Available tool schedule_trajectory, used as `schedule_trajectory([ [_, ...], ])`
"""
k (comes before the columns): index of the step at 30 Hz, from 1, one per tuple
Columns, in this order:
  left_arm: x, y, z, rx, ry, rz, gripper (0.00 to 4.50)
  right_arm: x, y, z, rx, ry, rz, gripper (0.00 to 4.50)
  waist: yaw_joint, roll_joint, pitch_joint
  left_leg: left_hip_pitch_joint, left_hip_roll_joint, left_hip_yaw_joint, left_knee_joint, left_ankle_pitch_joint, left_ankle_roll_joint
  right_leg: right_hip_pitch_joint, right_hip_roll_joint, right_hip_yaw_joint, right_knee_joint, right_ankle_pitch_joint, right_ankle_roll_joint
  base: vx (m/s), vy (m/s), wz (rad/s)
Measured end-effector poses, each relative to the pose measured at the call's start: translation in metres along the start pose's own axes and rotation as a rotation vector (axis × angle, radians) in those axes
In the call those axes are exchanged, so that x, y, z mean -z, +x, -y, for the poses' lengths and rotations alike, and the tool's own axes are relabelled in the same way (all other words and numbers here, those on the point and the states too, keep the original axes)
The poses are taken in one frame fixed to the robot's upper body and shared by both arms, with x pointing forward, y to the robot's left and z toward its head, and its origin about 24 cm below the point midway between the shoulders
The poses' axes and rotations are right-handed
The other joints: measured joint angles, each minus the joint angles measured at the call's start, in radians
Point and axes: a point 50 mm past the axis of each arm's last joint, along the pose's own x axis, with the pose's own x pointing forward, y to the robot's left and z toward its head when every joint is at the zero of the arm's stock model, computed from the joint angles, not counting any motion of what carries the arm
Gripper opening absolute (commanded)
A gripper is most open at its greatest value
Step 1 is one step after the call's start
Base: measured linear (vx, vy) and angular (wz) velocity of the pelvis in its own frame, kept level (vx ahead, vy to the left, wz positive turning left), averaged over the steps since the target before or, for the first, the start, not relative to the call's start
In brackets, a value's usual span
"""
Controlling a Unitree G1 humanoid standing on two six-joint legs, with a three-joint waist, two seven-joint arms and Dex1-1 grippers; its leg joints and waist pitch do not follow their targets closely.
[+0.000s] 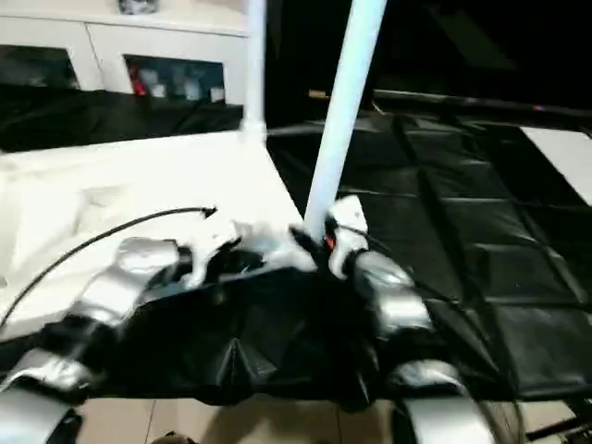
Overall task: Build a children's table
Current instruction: Rotate leg to tighten
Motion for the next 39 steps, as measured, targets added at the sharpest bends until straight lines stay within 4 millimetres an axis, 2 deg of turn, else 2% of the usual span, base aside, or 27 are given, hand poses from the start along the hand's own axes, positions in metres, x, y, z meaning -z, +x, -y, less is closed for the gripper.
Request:
schedule_trajectory([
  [3,-0.002,0.005,0.001,-0.043,0.0,0.0,0.0,-0.002,0.008,-0.004,0.087,0.011,0.01,2.04,-0.002,-0.001,0.0,0.0,0.0,0.0,0.0,0.0,0.0,0.0,0.0,0.0,-0.001,0.0,0.0,0.0,0.0,0.0],
  [5,-0.002,0.006,0.001,-0.045,-0.001,0.002,0.0,-0.001,0.008,-0.004,0.091,0.014,0.015,2.72,-0.002,-0.001,-0.001,0.0,0.0,0.001,0.0,0.0,0.0,0.0,0.0,0.0,-0.001,0.0,0.0,0.0,0.0,0.0],
  [8,-0.002,0.005,0.001,-0.043,-0.003,0.003,0.0,-0.002,0.009,-0.007,0.062,0.051,0.038,2.78,-0.003,-0.002,-0.001,0.0,0.0,0.001,0.0,0.0,0.0,0.0,0.0,0.0,-0.001,0.0,0.0,0.0,0.0,0.0],
  [9,-0.002,0.003,0.0,-0.038,-0.002,0.003,0.0,-0.002,0.008,-0.007,0.042,0.053,0.042,3.07,-0.006,-0.002,-0.001,0.0,0.0,0.001,-0.001,0.0,0.0,0.0,0.0,0.0,-0.001,0.0,0.0,0.0,0.0,0.0],
  [14,0.001,-0.005,-0.001,-0.001,-0.008,0.009,0.0,-0.002,-0.001,-0.002,-0.099,0.013,0.037,3.07,-0.008,0.0,-0.001,0.0,0.0,0.001,-0.002,0.0,0.0,-0.001,0.001,0.0,-0.001,0.001,-0.001,0.0,0.0,0.0],
  [25,0.007,-0.021,0.001,0.138,0.009,0.01,0.0,-0.001,-0.033,0.016,-0.443,-0.091,-0.049,3.07,0.008,0.0,0.0,-0.001,0.0,0.002,-0.002,0.0,0.0,0.0,0.001,0.0,-0.002,0.001,-0.001,0.0,0.0,0.0],
  [26,0.008,-0.023,0.001,0.156,0.009,0.009,0.0,-0.001,-0.036,0.017,-0.476,-0.099,-0.063,2.85,0.009,0.0,0.0,-0.001,0.0,0.002,-0.002,0.0,0.0,0.0,0.001,0.0,-0.002,0.001,-0.001,0.0,0.0,0.0],
  [29,0.01,-0.029,0.002,0.202,0.01,0.005,0.0,-0.002,-0.043,0.019,-0.545,-0.11,-0.087,2.75,0.01,0.0,0.0,-0.002,0.001,0.002,-0.001,0.0,0.0,0.0,0.001,0.0,-0.002,0.001,-0.001,0.0,0.0,0.0],
  [32,0.011,-0.033,0.003,0.244,0.006,-0.001,0.0,-0.002,-0.045,0.016,-0.599,-0.125,-0.11,2.39,0.01,0.0,0.0,-0.002,0.001,0.002,-0.001,0.0,0.0,0.0,0.001,0.0,-0.002,0.001,-0.001,0.0,0.0,0.0],
  [39,0.012,-0.037,0.005,0.288,0.004,-0.004,0.0,-0.004,-0.047,0.013,-0.659,-0.151,-0.125,2.08,0.016,0.0,0.0,-0.001,0.001,0.002,-0.001,0.0,0.0,0.0,0.001,0.0,-0.002,0.001,-0.001,0.0,0.0,0.0],
])
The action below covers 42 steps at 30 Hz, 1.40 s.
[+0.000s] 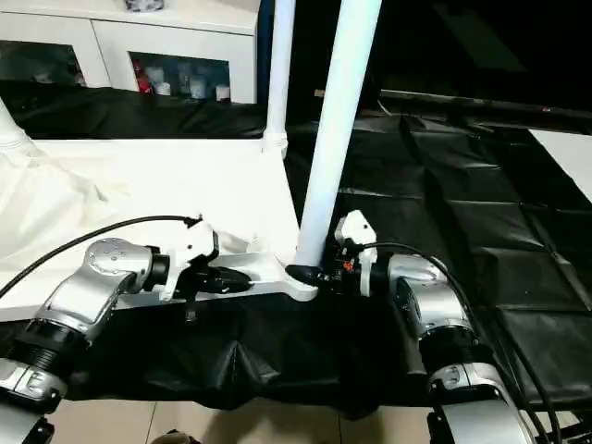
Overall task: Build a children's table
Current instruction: Rotate leg to tighten
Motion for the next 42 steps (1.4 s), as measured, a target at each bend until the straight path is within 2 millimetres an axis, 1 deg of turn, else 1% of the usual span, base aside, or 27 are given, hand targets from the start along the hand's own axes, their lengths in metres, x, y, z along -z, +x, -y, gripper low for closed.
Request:
schedule_trajectory([
  [5,0.0,0.001,0.0,-0.002,0.0,0.0,0.0,0.001,-0.001,-0.001,0.003,0.0,0.001,2.06,0.003,0.0,0.0,0.0,0.0,0.0,0.0,0.0,0.0,0.0,0.0,0.0,0.0,0.0,0.0,0.0,0.0,0.0],
  [8,0.0,0.005,-0.002,-0.042,-0.003,0.004,0.0,0.003,0.001,0.001,0.067,0.012,0.02,2.05,0.003,-0.001,0.0,0.001,0.0,0.0,0.0,0.0,0.0,0.001,0.0,0.0,0.0,0.0,-0.001,0.0,0.0,0.0],
  [11,-0.003,0.012,-0.007,-0.105,-0.007,0.001,0.0,0.005,0.008,0.005,0.197,0.044,0.07,2.03,0.001,-0.001,0.0,0.002,0.0,-0.001,0.0,0.0,0.0,0.001,0.0,0.0,0.0,0.0,0.001,0.0,0.0,0.0],
  [14,-0.005,0.02,-0.014,-0.2,-0.02,0.001,0.0,0.005,0.022,0.011,0.378,0.094,0.121,2.01,-0.009,-0.002,0.0,0.002,0.0,-0.002,0.0,0.0,0.0,0.001,0.0,0.0,0.0,0.0,0.001,0.0,0.0,0.0],
  [17,-0.008,0.027,-0.016,-0.258,-0.024,0.001,0.0,0.005,0.029,0.014,0.492,0.121,0.139,2.0,-0.012,-0.002,0.0,0.002,-0.001,-0.004,0.0,0.0,0.0,0.001,0.0,0.0,-0.001,0.0,0.001,0.0,0.0,0.0],
  [20,-0.011,0.034,-0.019,-0.344,-0.051,0.005,0.0,-0.001,0.046,0.019,0.647,0.173,0.156,2.0,-0.02,-0.001,0.0,0.003,-0.001,-0.004,0.0,0.0,0.0,0.0,0.0,0.0,-0.001,0.001,0.0,0.0,0.0,0.0],
  [22,-0.013,0.038,-0.02,-0.367,-0.053,0.007,0.0,-0.002,0.05,0.021,0.692,0.182,0.149,2.0,-0.02,-0.001,0.0,0.003,-0.001,-0.004,0.0,0.0,0.0,0.0,0.0,0.0,-0.001,0.001,0.0,0.0,0.0,0.0],
  [23,-0.013,0.039,-0.02,-0.369,-0.053,0.007,0.0,-0.003,0.05,0.021,0.693,0.179,0.149,2.0,-0.018,0.0,-0.001,0.003,-0.001,-0.004,0.0,0.0,0.0,0.0,0.0,0.0,-0.001,0.001,0.001,0.0,0.0,0.0],
  [24,-0.013,0.039,-0.02,-0.369,-0.053,0.008,0.0,-0.003,0.05,0.021,0.693,0.174,0.148,2.35,-0.018,0.0,-0.001,0.003,-0.001,-0.003,0.0,0.0,0.0,0.001,0.0,0.0,-0.001,0.001,0.001,0.0,0.0,0.0],
  [25,-0.014,0.039,-0.02,-0.369,-0.052,0.009,0.0,-0.003,0.05,0.021,0.694,0.163,0.145,2.35,-0.017,0.001,-0.002,0.002,-0.001,-0.003,0.0,0.0,0.0,0.001,0.0,0.0,-0.001,0.001,0.001,0.0,0.0,0.0],
  [27,-0.014,0.039,-0.02,-0.368,-0.051,0.011,0.0,-0.004,0.05,0.021,0.694,0.154,0.151,2.69,-0.016,0.002,-0.002,0.003,-0.001,-0.003,-0.001,0.0,0.0,0.0,0.0,0.0,-0.001,0.001,0.001,0.0,0.0,0.0],
  [28,-0.014,0.039,-0.02,-0.367,-0.05,0.011,0.0,-0.004,0.05,0.021,0.687,0.154,0.155,2.71,-0.016,0.002,-0.002,0.003,-0.001,-0.003,-0.001,0.0,0.0,0.0,0.0,0.0,-0.001,0.002,0.0,0.0,0.0,0.0],
  [32,-0.013,0.036,-0.02,-0.354,-0.043,0.009,0.0,-0.004,0.051,0.019,0.657,0.145,0.164,3.16,-0.018,0.003,-0.002,0.002,-0.001,-0.003,-0.001,0.0,0.0,0.0,0.0,0.0,-0.001,0.002,0.001,0.0,0.0,0.0],
  [35,-0.011,0.03,-0.019,-0.318,-0.04,0.012,0.0,-0.003,0.047,0.017,0.568,0.114,0.158,3.16,-0.024,0.002,-0.002,0.002,0.0,-0.003,-0.001,0.0,0.0,0.0,0.0,0.0,-0.002,0.003,-0.001,0.0,0.0,0.0],
  [36,-0.011,0.029,-0.018,-0.304,-0.039,0.013,0.0,-0.003,0.044,0.017,0.543,0.102,0.153,3.16,-0.024,0.002,-0.002,0.002,0.0,-0.002,-0.001,0.0,0.0,0.0,0.0,0.0,-0.002,0.003,-0.001,0.0,0.0,0.0],
  [39,-0.009,0.018,-0.016,-0.239,-0.024,0.006,0.0,0.0,0.029,0.013,0.392,0.059,0.136,3.16,-0.019,0.003,-0.001,0.001,0.0,-0.002,-0.002,0.0,0.0,-0.001,0.001,0.0,-0.002,0.001,0.0,0.0,0.0,0.0],
  [42,-0.007,0.011,-0.014,-0.192,-0.02,-0.001,0.0,0.001,0.022,0.011,0.305,0.041,0.113,3.16,-0.019,0.002,-0.001,0.001,0.0,-0.001,-0.001,0.0,0.0,-0.001,0.001,0.0,-0.003,0.0,0.0,0.0,0.0,0.0],
])
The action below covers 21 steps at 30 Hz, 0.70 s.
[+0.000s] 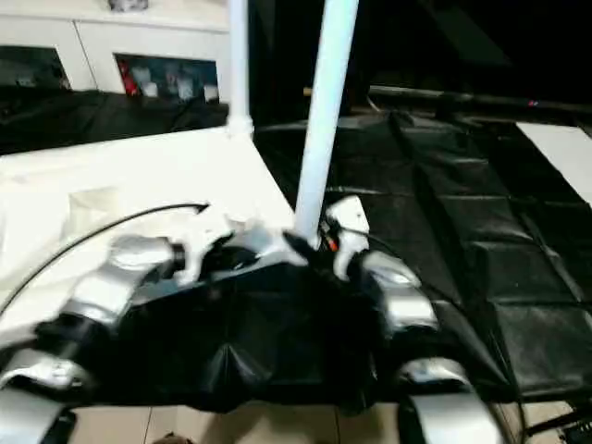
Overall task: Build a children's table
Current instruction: Rotate leg to tighten
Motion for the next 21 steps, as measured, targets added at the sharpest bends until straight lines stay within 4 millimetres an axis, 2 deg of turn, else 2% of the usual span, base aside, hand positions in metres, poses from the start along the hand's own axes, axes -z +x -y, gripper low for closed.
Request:
schedule_trajectory([
  [3,0.003,-0.009,0.003,0.086,0.019,-0.013,0.0,-0.001,-0.013,0.0,-0.155,-0.033,-0.058,3.16,0.006,0.0,0.0,0.0,0.0,0.0,0.0,0.0,0.001,0.0,0.0,0.0,-0.001,0.0,0.0,0.0,0.0,0.0],
  [5,0.003,-0.011,0.005,0.124,0.028,-0.02,0.0,0.001,-0.016,-0.001,-0.205,-0.031,-0.078,3.16,0.01,0.0,0.0,0.0,0.0,0.001,0.0,0.0,0.001,0.0,0.0,0.0,0.0,0.0,0.0,0.0,0.0,0.0],
  [7,0.003,-0.012,0.006,0.16,0.033,-0.026,0.0,0.001,-0.016,-0.004,-0.252,-0.037,-0.094,2.93,0.015,-0.001,0.0,0.0,0.0,0.001,0.001,0.0,0.001,0.001,0.0,0.0,0.0,0.0,0.0,0.0,0.0,0.0],
  [10,0.003,-0.012,0.01,0.21,0.041,-0.031,0.0,-0.001,-0.016,-0.008,-0.326,-0.052,-0.121,2.83,0.028,-0.001,0.0,0.0,0.0,0.001,0.001,0.0,0.001,0.001,0.0,0.0,0.0,0.0,0.0,0.0,0.0,0.0],
  [17,0.004,-0.014,0.01,0.221,0.037,-0.033,0.0,-0.001,-0.017,-0.009,-0.347,-0.048,-0.131,2.23,0.034,-0.001,0.0,0.0,0.0,0.001,0.001,0.0,0.001,0.001,-0.001,0.0,0.001,0.001,-0.001,0.0,0.0,0.0],
  [21,0.004,-0.01,0.009,0.181,0.031,-0.024,0.0,-0.001,-0.015,-0.007,-0.285,-0.051,-0.106,2.1,0.034,-0.001,0.0,0.001,0.0,0.001,0.001,0.0,0.001,0.002,-0.001,0.0,0.002,0.001,-0.001,0.0,0.0,0.0],
])
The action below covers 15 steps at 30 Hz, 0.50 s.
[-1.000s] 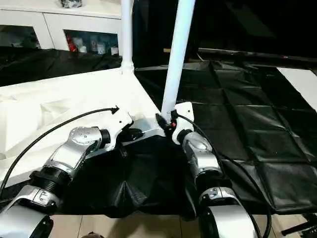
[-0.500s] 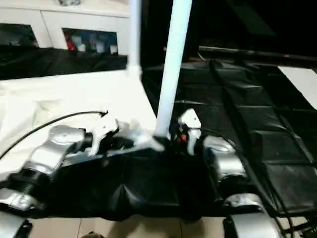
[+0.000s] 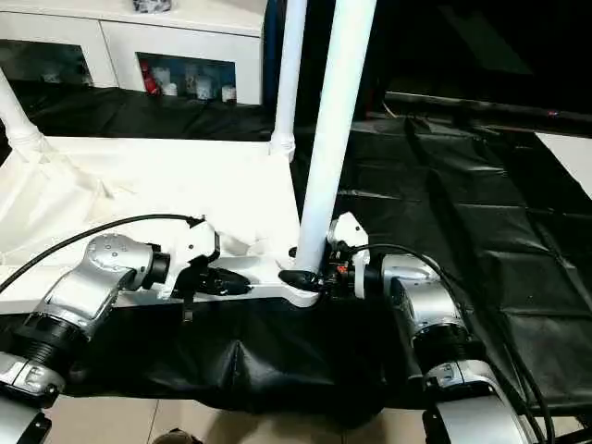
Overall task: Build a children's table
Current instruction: Rotate leg to tighten
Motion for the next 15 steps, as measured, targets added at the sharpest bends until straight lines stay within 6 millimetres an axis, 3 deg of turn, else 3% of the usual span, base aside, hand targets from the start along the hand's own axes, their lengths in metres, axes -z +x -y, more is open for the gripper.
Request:
schedule_trajectory([
  [14,-0.011,0.032,-0.013,-0.284,-0.061,0.028,0.0,-0.002,0.032,0.019,0.605,0.155,0.151,1.99,-0.026,0.0,0.0,0.001,-0.001,-0.002,0.0,0.0,0.0,-0.001,0.0,0.0,0.0,0.0,0.002,0.0,0.0,0.0],
  [15,-0.012,0.032,-0.013,-0.287,-0.062,0.029,0.0,-0.002,0.033,0.019,0.62,0.159,0.156,2.55,-0.026,0.0,0.0,0.001,0.0,-0.002,0.0,0.0,0.0,-0.001,0.0,0.0,0.0,0.0,0.002,0.0,0.0,0.0],
])
